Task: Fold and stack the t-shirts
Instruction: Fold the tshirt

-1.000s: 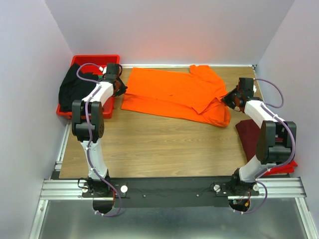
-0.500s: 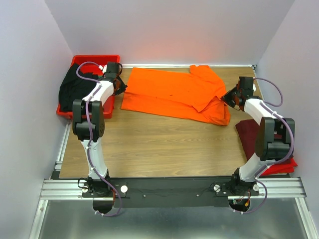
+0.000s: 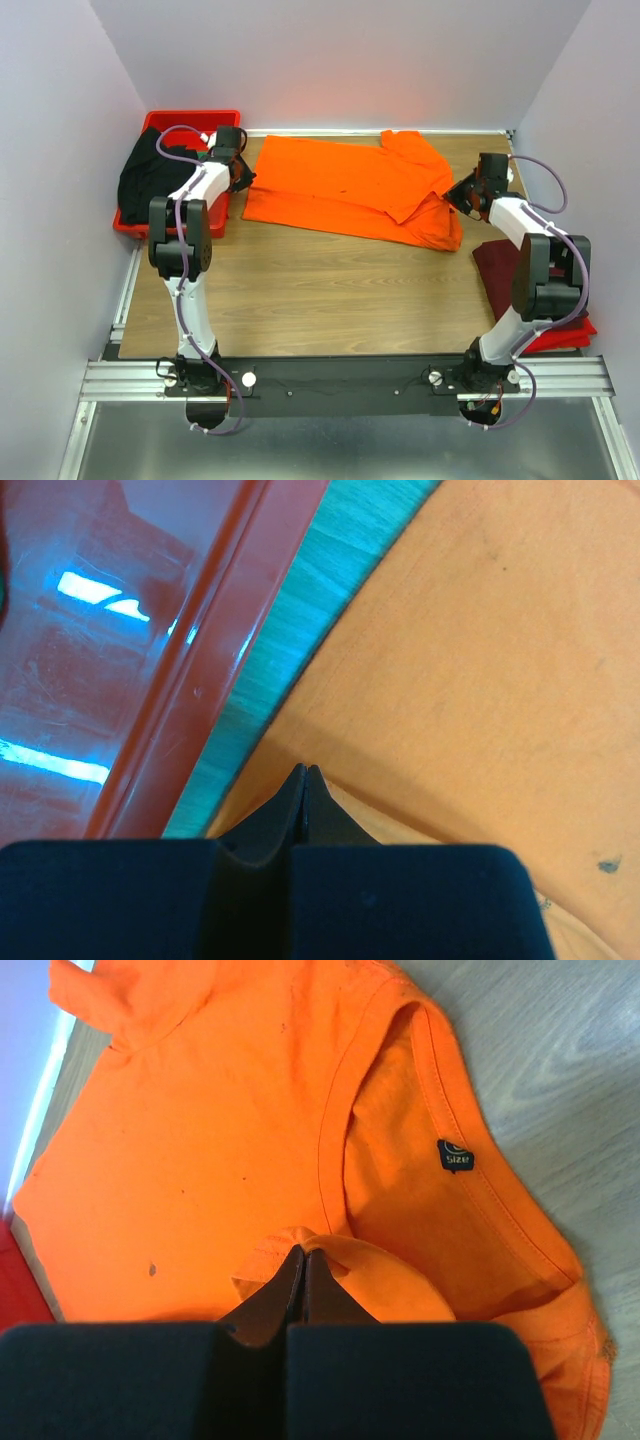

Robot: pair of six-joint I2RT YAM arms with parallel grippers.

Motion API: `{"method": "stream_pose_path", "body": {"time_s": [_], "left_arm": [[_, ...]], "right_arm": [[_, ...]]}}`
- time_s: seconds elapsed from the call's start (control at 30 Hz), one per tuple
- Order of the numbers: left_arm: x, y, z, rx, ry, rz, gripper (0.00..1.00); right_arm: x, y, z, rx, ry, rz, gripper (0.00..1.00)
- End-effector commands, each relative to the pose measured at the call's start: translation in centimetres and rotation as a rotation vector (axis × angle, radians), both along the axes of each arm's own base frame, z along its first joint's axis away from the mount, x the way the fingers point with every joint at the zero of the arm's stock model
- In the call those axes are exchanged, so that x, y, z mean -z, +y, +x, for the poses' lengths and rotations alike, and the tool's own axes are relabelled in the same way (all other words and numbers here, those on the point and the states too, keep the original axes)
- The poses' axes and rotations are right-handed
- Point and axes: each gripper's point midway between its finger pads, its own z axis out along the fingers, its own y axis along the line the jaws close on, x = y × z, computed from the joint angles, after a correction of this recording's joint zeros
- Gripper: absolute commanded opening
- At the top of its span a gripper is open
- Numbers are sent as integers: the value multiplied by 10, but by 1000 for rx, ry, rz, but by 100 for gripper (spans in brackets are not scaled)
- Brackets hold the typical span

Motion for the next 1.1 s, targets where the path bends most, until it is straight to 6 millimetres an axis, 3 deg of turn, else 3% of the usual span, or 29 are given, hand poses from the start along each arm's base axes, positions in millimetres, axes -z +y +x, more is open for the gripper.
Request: {"method": "stream_pose_path", "body": {"time_s": [0.0, 0.17, 0.63, 1.07], "left_arm": [[1, 8, 8, -13, -11, 41, 0], [7, 8, 9, -8, 0, 46, 0], [5, 10, 10, -11, -6, 51, 0], [6, 11, 10, -11, -3, 55, 0]], "right_arm": [[-3, -2, 14, -6, -30, 5, 0], [0, -6, 18, 2, -32, -12, 0], [-10, -6, 27, 8, -67, -11, 0], [-8, -7, 29, 8, -64, -8, 0]]}}
